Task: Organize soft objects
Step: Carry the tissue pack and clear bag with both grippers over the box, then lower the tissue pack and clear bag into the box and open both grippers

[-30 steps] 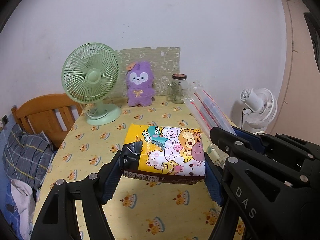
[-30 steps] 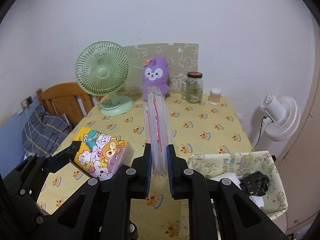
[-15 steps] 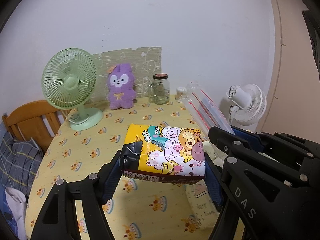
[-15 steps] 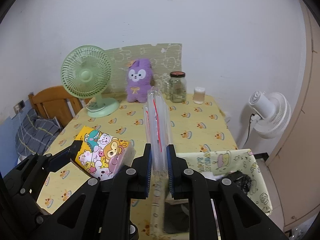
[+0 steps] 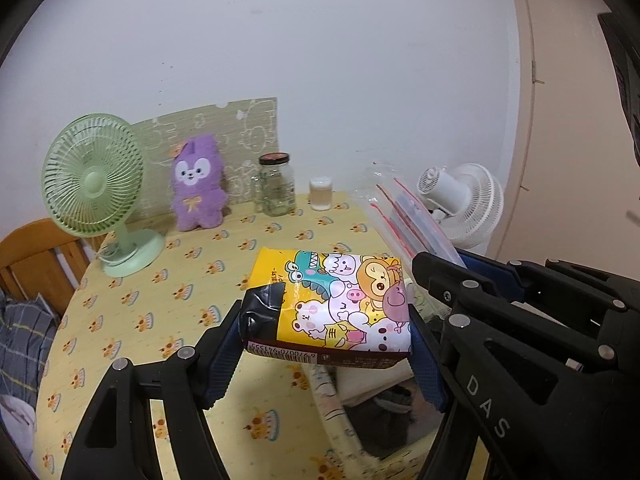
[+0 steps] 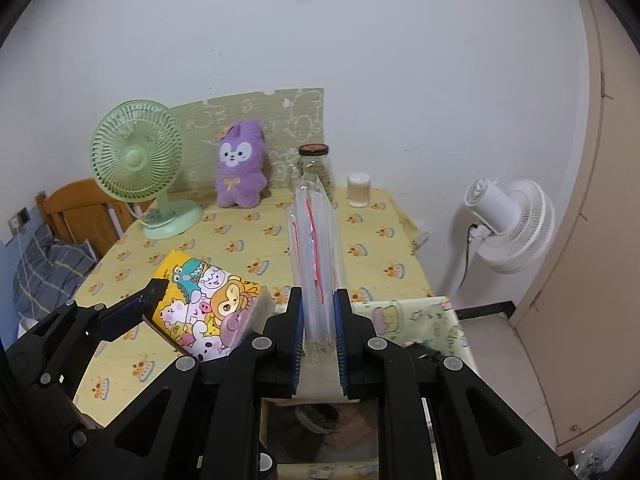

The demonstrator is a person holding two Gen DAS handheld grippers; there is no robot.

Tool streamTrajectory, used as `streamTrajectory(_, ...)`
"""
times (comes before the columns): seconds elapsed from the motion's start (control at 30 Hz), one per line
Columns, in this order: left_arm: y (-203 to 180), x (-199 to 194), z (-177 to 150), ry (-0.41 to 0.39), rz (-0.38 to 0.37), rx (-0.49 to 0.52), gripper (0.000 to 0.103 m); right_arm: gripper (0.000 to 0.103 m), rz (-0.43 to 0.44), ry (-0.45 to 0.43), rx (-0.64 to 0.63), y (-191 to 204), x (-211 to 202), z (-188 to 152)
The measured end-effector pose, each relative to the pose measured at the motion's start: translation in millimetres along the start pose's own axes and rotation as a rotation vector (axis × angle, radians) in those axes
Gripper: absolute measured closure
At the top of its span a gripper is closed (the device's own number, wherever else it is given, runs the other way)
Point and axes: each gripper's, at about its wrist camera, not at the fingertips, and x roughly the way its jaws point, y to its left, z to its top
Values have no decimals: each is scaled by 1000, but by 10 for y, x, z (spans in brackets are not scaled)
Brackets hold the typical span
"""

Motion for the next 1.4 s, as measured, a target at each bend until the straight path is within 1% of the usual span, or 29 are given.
streamTrajectory(0.53, -404, 285, -20, 46, -73, 61, 27, 87, -65, 34, 66, -405, 127, -145)
streamTrajectory(0.73, -552, 429, -46, 86, -119, 98, 26, 87, -99, 57, 86, -559, 195, -223)
streamTrajectory(0.83, -613, 486, -83, 105, -135, 115, 17, 87, -111, 71, 90, -607, 231, -265)
streamTrajectory(0.9, -653, 521, -108, 116, -138, 135, 9, 87, -114, 82, 94, -635, 260, -300)
streamTrajectory(0.93, -664, 533, -116, 119, -135, 144, 7, 87, -113, 88, 99, -650, 277, -323)
streamTrajectory(1.03, -709, 572, -152, 134, -126, 180, 6, 87, -103, 108, 116, -684, 339, -380)
streamTrajectory(1.23, -713, 601, -198, 174, -103, 217, 5, 86, -85, 133, 132, -691, 418, -453)
streamTrajectory(1.3, -714, 587, -215, 176, -97, 231, 5, 86, -79, 140, 134, -677, 438, -478)
streamTrajectory(1.33, -708, 584, -222, 179, -98, 230, 5, 83, -80, 141, 134, -674, 441, -485)
streamTrajectory(1.4, -693, 582, -234, 192, -108, 225, 5, 79, -75, 145, 131, -658, 439, -501)
